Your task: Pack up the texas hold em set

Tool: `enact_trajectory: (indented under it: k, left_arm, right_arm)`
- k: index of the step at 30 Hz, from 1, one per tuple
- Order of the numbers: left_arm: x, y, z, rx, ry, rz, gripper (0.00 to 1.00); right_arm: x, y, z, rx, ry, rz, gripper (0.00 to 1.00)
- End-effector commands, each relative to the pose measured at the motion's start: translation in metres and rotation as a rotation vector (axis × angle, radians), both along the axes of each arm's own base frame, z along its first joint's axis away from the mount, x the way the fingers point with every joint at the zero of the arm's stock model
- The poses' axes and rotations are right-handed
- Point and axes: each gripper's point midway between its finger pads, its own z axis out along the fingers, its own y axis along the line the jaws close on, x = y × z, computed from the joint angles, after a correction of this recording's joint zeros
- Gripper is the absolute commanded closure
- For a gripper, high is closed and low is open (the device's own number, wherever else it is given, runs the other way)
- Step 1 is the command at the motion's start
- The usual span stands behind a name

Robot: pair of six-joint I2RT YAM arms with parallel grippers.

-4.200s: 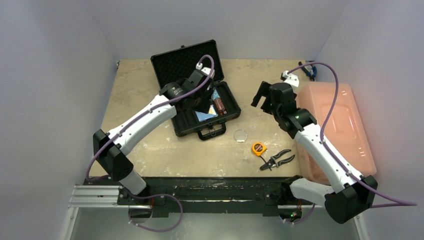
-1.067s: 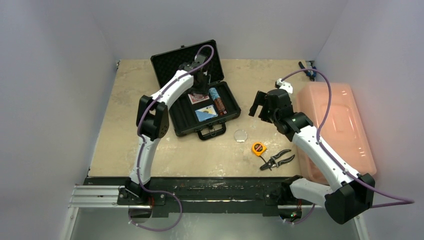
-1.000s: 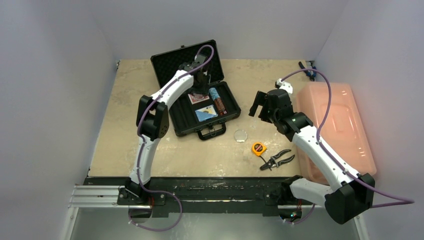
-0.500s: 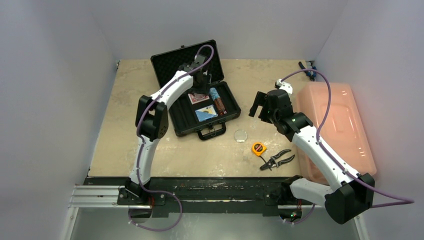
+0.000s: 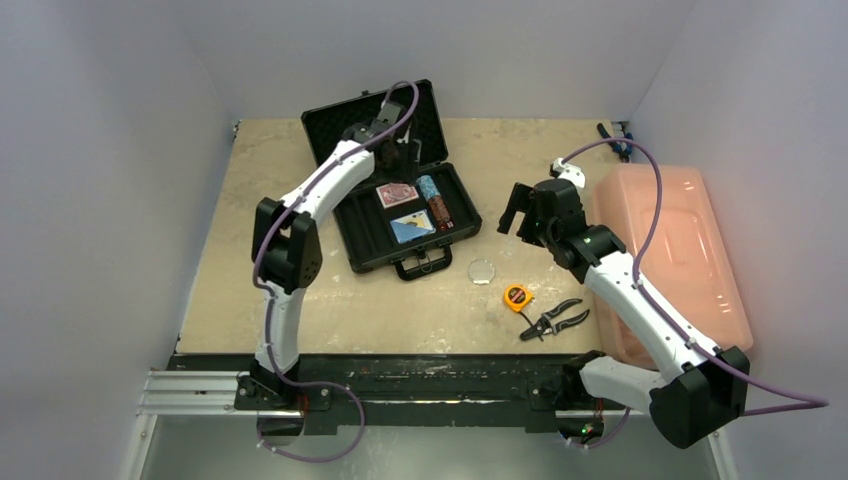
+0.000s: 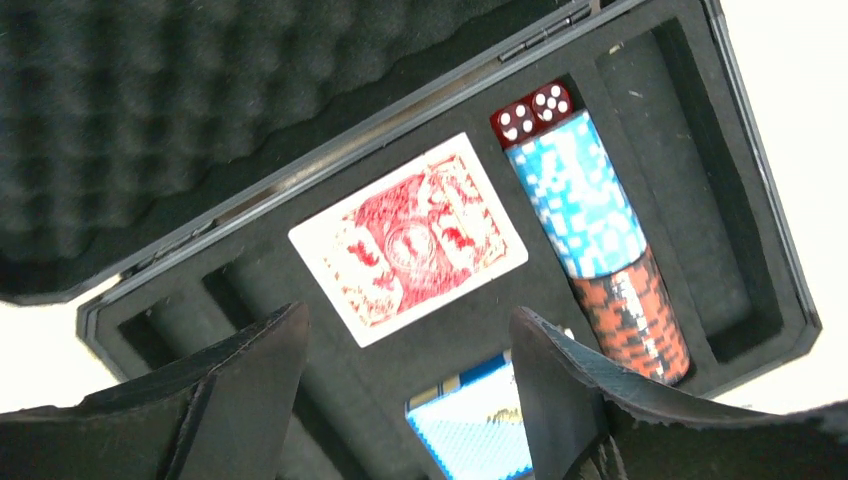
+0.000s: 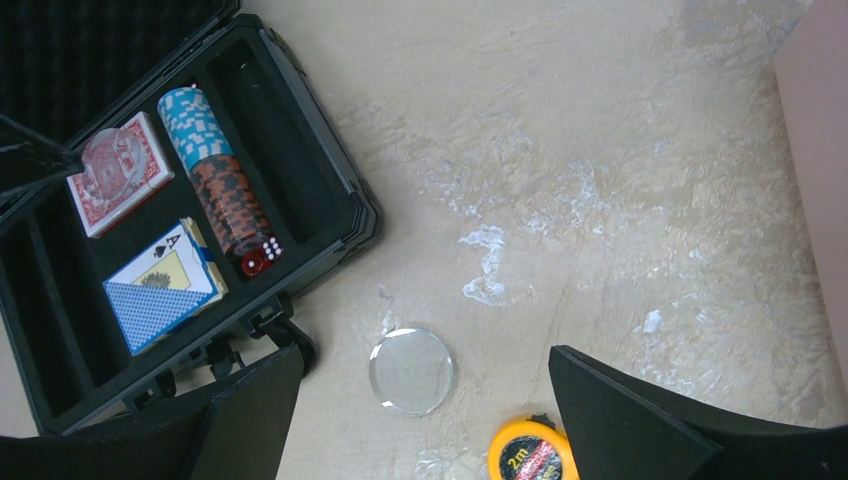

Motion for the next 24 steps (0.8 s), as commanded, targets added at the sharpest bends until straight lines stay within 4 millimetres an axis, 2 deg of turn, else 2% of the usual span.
enact_trajectory:
  k: [1,6,8,9,11,17,24]
  left_arm:
    - [-0.005,0.010,0.059,-0.042,-0.133,-0.005,0.26]
    - [-0.020,0.021,0.083,-0.054,-0.191,0.002,0.22]
    - [-0.028,0.027,0.095,-0.064,-0.220,0.014,0.13]
    - [-0.032,0.029,0.099,-0.069,-0.230,0.015,0.03]
    - [-0.041,0.033,0.108,-0.078,-0.252,0.014,0.00]
    - [-0.068,0.048,0.128,-0.079,-0.285,-0.007,0.00]
    - [-0.101,0.074,0.144,-0.019,-0.326,-0.029,0.00]
  right_arm:
    - [-0.001,-0.001,0.011,0.006,-0.030,0.013,0.01]
    - [-0.001,-0.001,0.013,0.003,-0.035,0.017,0.01]
    - [0.000,0.001,0.012,0.007,-0.032,0.025,0.01]
    - [-0.001,0.002,0.012,0.009,-0.029,0.032,0.01]
    - [-0.001,0.005,0.010,0.014,-0.025,0.044,0.01]
    - [-0.004,0.013,0.001,0.024,0.013,0.090,0.01]
    - [-0.012,0.024,-0.034,0.027,0.129,0.148,0.01]
